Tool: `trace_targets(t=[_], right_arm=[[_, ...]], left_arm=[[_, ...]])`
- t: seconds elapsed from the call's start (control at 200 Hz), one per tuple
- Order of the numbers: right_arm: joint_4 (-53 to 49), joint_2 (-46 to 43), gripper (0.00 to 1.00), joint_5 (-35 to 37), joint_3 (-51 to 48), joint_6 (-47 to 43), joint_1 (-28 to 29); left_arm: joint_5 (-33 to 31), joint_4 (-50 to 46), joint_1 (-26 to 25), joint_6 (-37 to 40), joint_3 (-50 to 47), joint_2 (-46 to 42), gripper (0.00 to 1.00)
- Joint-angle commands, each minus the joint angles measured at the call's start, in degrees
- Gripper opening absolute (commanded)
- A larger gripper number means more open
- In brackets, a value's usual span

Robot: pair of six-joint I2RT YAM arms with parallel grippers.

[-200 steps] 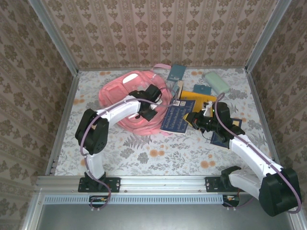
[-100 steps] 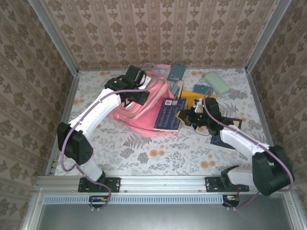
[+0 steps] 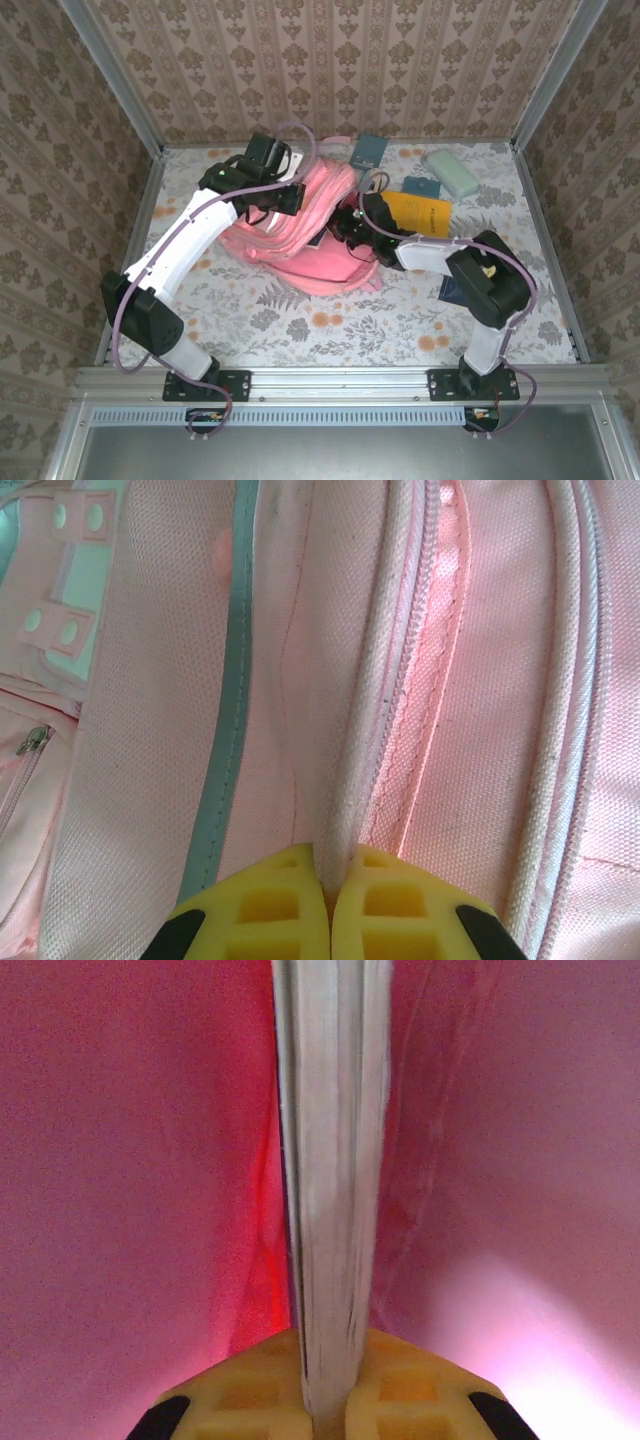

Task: Pack the student bag
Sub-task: Place the book in the student bag.

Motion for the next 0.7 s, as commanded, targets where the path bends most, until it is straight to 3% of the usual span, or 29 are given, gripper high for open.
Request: trace_targets(t=[0.0,0.155,0.23,0.305,0.445,0.555,0.695], right_arm=[[6.88,4.27,0.0,9.63,6.36,5.21,2.08],[4.42,13.24,0.0,11.42,15.78,7.07,3.48],[3.25,16.65,0.16,10.49,19.51,7.14,3.92],[1.06,17.81,0.39,8.56,21.39,6.8,3.97],[-0.18,14.65,0.59,7.08,17.99,4.84,3.64],[-4.98,11.16,0.64,2.83,15.91,1.32,3.01],[-7.48,4.74,0.67,2.45,9.42,-1.35,3.04]], left_arm=[[2.45,5.37,0.3,-2.77,0.69,-3.0,0.0],[1.78,5.54,0.41,-2.95,-0.8,-4.12,0.0],[1.36,5.5,0.6,-2.92,-1.58,-4.53,0.0],[0.61,5.28,1.07,-2.78,-2.42,-4.95,0.0],[-2.26,4.77,2.39,-2.54,-4.34,-5.59,0.0],[-6.5,3.73,3.56,-2.61,-5.67,-6.0,0.0],[-9.42,3.09,5.52,-1.23,-7.7,-7.13,0.0]])
